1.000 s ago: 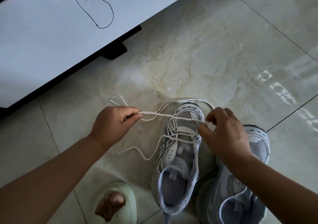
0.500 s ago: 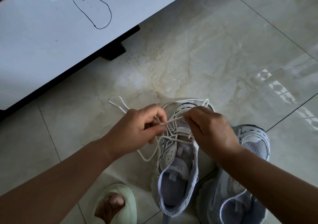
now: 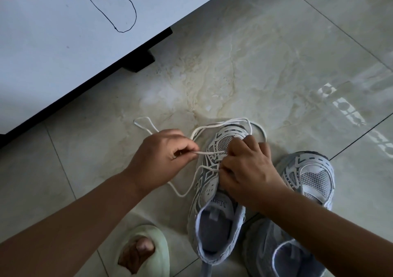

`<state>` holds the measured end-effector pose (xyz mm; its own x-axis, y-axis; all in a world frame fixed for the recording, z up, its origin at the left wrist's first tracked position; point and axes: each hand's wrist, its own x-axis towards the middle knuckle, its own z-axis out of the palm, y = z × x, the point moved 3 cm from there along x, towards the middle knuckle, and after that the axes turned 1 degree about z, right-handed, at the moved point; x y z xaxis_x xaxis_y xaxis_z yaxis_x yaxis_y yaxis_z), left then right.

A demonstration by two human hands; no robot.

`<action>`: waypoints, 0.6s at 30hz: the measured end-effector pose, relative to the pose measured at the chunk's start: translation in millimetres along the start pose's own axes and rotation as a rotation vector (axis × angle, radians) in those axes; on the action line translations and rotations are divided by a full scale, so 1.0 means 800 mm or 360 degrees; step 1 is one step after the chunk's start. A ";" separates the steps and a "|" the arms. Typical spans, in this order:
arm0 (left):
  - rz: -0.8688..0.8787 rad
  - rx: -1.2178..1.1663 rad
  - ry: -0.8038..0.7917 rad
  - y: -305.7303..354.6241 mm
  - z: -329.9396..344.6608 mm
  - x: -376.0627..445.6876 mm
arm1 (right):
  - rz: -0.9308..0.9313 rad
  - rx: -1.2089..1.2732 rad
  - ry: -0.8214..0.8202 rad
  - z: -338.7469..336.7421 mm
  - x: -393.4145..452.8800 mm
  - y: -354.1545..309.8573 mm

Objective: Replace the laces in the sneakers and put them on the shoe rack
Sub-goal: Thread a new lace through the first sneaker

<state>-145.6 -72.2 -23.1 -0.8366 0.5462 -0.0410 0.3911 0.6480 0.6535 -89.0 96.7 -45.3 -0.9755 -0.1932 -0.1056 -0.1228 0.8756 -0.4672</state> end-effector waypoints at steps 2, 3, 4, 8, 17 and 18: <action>-0.0025 0.0026 -0.0043 -0.003 0.005 -0.001 | 0.0028 0.0121 -0.0067 0.002 -0.003 0.001; -0.0034 0.0012 -0.0075 -0.004 0.007 -0.001 | 0.0011 0.0192 -0.0095 0.001 -0.004 0.001; -0.0029 -0.0024 -0.0112 -0.005 0.009 -0.001 | -0.0006 0.0263 -0.0125 0.000 -0.006 0.002; 0.0055 -0.0108 -0.0258 0.000 0.019 -0.003 | 0.0096 0.0411 -0.0086 0.001 -0.010 0.004; -0.0165 0.0104 -0.0122 0.002 0.021 -0.001 | 0.0441 0.0308 -0.0058 0.008 -0.009 0.011; -0.0209 0.0096 -0.0121 0.002 0.019 0.000 | 0.0456 0.0326 -0.0071 0.010 -0.009 0.011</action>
<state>-139.3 -62.8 -33.8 -0.8514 0.4919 -0.1819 0.3045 0.7460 0.5922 -81.7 102.4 -55.9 -0.9555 0.0240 -0.2940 0.1980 0.7910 -0.5789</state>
